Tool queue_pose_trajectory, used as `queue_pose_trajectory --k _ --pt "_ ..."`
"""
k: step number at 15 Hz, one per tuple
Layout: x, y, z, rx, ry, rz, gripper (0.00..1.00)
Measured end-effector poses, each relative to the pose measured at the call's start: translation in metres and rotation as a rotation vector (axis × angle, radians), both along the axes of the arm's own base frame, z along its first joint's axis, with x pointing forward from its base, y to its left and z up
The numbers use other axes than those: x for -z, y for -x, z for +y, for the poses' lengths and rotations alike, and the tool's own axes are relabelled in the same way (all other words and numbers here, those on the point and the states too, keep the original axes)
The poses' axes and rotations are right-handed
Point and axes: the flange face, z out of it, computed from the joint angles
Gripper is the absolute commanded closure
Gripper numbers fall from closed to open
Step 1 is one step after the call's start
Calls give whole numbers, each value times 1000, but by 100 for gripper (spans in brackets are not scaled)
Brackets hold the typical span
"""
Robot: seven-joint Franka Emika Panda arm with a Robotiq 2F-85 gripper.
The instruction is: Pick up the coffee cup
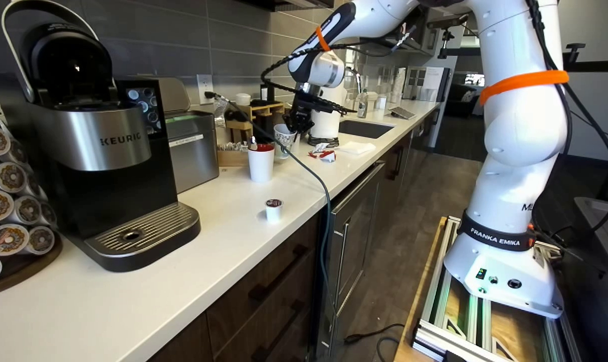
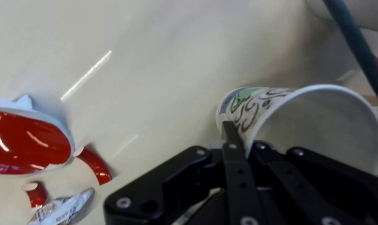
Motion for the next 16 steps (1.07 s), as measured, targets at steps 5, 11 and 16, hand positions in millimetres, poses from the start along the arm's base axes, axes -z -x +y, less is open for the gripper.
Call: queue_pose_trajectory --k 5,11,16 --pt "14 16 -12 7 -88 -1 100" --pt "2 36 -20 6 -37 118 100" --pt "-3 42 -14 5 -18 189 65"
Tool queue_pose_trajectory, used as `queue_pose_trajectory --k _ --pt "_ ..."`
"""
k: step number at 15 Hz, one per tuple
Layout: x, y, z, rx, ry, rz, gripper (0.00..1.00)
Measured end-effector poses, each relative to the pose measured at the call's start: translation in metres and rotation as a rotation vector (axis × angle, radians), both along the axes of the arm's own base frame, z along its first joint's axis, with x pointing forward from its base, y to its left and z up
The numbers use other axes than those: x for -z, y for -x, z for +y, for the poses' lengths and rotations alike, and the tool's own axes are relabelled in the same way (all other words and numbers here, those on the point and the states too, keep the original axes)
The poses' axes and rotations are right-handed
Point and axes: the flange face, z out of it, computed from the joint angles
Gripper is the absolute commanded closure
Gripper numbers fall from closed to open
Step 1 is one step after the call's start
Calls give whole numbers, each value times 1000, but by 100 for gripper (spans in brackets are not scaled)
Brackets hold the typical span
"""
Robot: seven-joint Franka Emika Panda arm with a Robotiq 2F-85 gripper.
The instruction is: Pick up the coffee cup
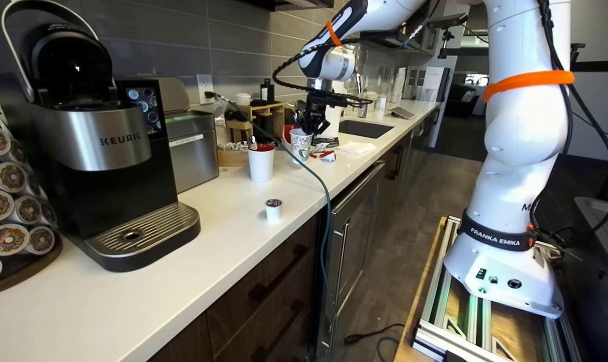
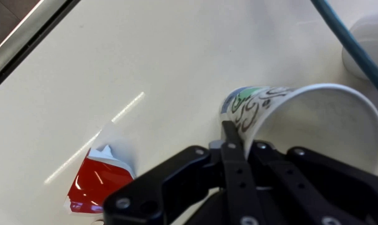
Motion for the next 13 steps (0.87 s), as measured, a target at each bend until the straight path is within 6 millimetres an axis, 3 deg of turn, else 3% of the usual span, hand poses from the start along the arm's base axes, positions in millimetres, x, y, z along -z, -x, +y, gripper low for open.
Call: queue_pose_trajectory --k 6,9,13 --pt "2 1 3 -4 -8 18 21" --pt "-6 0 6 -11 -5 4 0" --pt "-42 -2 24 -67 39 -44 0"
